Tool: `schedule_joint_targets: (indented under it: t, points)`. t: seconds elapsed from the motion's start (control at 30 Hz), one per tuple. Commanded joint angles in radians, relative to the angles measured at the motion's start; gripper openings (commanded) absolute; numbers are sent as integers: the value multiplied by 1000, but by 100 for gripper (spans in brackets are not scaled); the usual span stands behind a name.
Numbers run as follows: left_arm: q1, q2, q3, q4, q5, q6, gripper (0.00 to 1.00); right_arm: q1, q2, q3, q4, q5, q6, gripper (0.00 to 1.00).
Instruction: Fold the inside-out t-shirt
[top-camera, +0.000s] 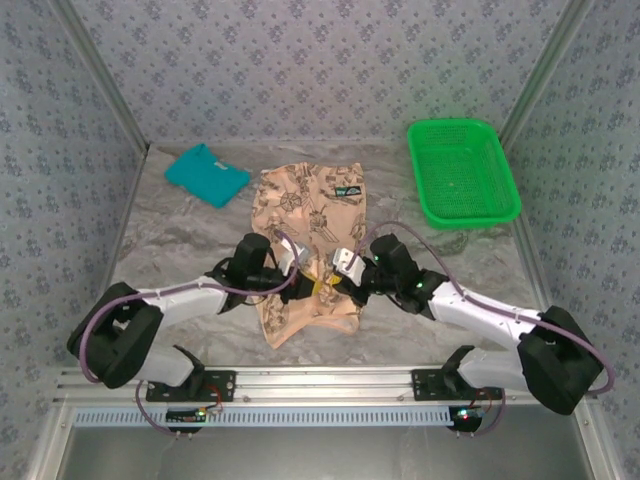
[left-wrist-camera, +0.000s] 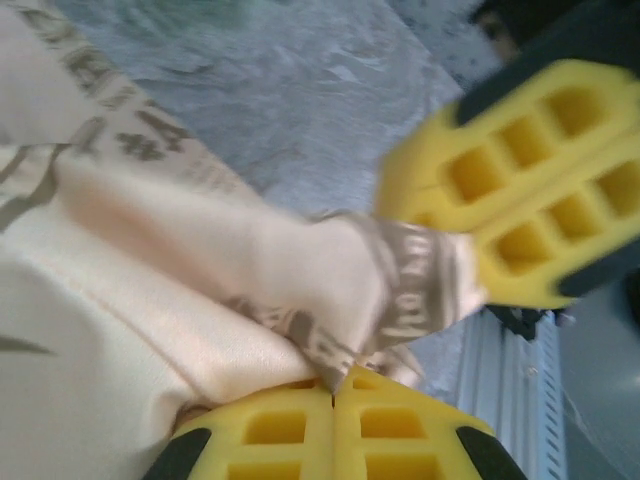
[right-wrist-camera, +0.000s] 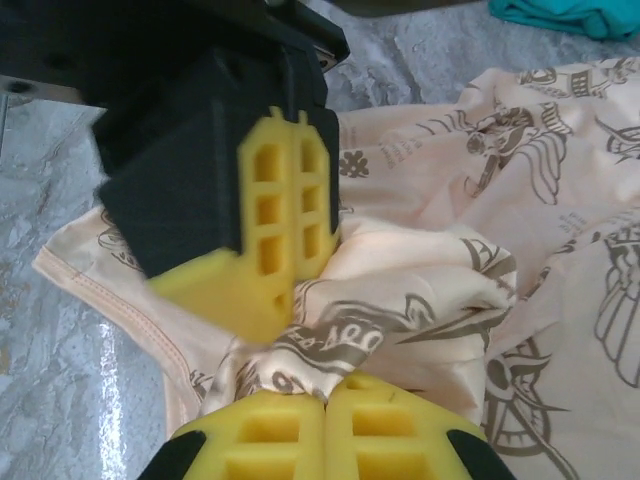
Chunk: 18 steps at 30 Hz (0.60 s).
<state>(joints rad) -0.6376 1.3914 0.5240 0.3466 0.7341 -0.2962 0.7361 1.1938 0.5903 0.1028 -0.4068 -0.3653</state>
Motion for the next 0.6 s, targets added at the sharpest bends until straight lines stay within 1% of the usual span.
schedule_joint_targets:
  t: [0.0,0.1,0.17,0.2,0.23,0.3,0.33,0.4,0.47,0.5,0.53,0.57]
  points:
    - [56,63,24,-144,-76,37,0,1,-34,70,-20,16,-58,0]
    - [63,114,41,-218,-103,72,1,37,29,117,-8,34,-95,0]
    - [65,120,50,-246,-120,75,2,53,79,158,-6,-12,-99,0]
    - [65,113,52,-257,-123,73,4,65,105,175,-3,-14,-97,0]
    - [65,101,53,-259,-122,71,9,73,123,188,4,-4,-94,0]
    - [65,63,50,-280,-123,73,26,79,159,201,21,19,-76,0]
    - [65,40,51,-303,-128,79,32,79,168,205,29,34,-54,1]
    - [66,-14,62,-361,-155,83,35,76,171,205,12,30,-18,2]
    - [67,-70,83,-440,-182,84,38,67,150,181,-1,27,5,11]
    - [67,-102,93,-480,-198,88,40,57,131,155,-1,26,19,20]
    - [65,-131,100,-517,-225,93,42,48,107,129,6,38,44,25]
    - [61,-157,106,-545,-251,99,43,33,84,104,14,50,69,28]
